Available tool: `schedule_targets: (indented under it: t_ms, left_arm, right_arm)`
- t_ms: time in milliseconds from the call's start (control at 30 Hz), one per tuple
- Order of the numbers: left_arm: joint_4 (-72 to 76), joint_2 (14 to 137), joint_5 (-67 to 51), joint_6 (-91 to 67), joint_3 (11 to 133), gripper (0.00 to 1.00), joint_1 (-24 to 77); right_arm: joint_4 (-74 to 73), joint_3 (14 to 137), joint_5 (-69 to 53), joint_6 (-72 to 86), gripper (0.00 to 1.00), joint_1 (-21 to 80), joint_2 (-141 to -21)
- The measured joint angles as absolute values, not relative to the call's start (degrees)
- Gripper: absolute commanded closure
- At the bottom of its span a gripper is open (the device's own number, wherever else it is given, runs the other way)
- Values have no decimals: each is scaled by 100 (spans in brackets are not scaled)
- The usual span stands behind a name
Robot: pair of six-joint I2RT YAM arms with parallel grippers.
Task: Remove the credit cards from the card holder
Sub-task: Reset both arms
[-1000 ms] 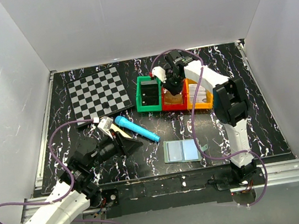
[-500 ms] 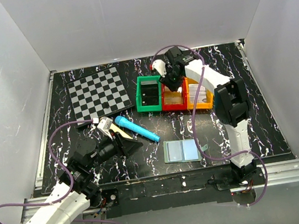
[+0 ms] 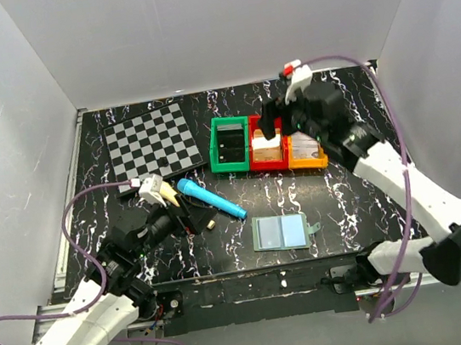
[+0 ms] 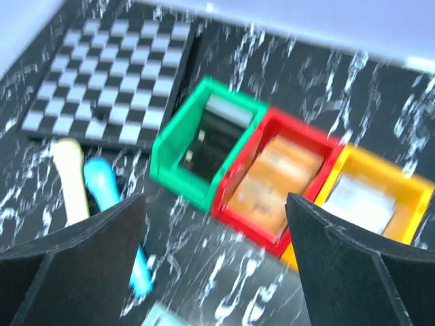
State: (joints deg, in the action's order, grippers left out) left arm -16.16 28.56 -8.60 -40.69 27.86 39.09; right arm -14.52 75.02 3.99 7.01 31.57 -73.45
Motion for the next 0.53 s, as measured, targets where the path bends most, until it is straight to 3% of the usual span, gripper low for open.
schedule_targets:
  t_ms: [300,533]
  left_arm:
    - [-2593,3485,5,-4711,3527,2,3909]
    - [-2915,3210,615,-5092,3527,2,3909]
  right_arm:
    - [-2519,4372,1273,1883,7,4027,-4862]
    - [-2904,4062,1293,2368,6,4014,-3144]
